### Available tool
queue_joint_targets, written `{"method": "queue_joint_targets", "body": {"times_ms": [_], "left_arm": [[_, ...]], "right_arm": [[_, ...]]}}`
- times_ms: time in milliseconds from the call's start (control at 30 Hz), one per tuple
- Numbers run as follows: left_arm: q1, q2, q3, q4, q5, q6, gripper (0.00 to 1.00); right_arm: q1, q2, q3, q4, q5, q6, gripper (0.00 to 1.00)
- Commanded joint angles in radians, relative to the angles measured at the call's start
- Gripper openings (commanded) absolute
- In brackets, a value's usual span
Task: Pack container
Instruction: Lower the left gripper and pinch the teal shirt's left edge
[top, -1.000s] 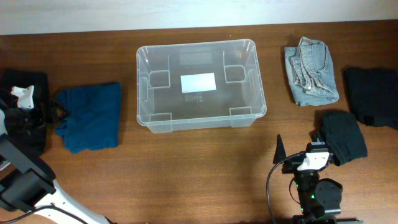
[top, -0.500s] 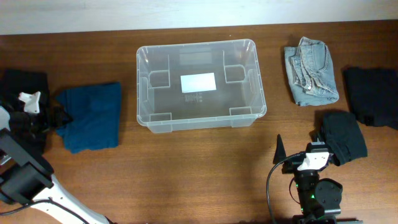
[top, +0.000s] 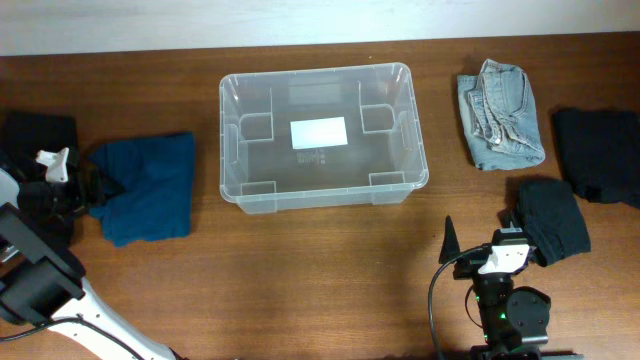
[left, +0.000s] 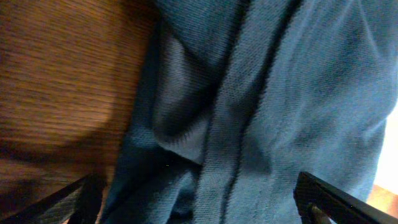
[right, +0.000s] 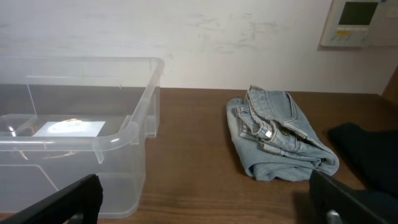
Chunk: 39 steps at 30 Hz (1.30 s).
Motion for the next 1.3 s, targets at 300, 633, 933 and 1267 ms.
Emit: {"method": "queue_joint_targets", "body": {"times_ms": [300, 633, 933, 1267], "left_arm": [[0.000, 0.101, -0.013, -0.044, 0.029, -0.048, 0.99], [0.000, 0.180, -0.014, -0.054, 0.029, -0.048, 1.00], [0.000, 0.246, -0.015, -0.062, 0.025, -0.048, 0.99], [0.000, 0.298, -0.040, -0.096, 0.071, -0.048, 0.99]], "right_arm": [[0.006, -0.008, -0.005, -0.006, -0.002, 0.000, 0.98], [0.006, -0.008, -0.005, -0.006, -0.002, 0.000, 0.98], [0.006, -0.008, -0.005, -0.006, -0.002, 0.000, 0.98], [0.006, -0.008, -0.005, -0.006, -0.002, 0.000, 0.98]]}}
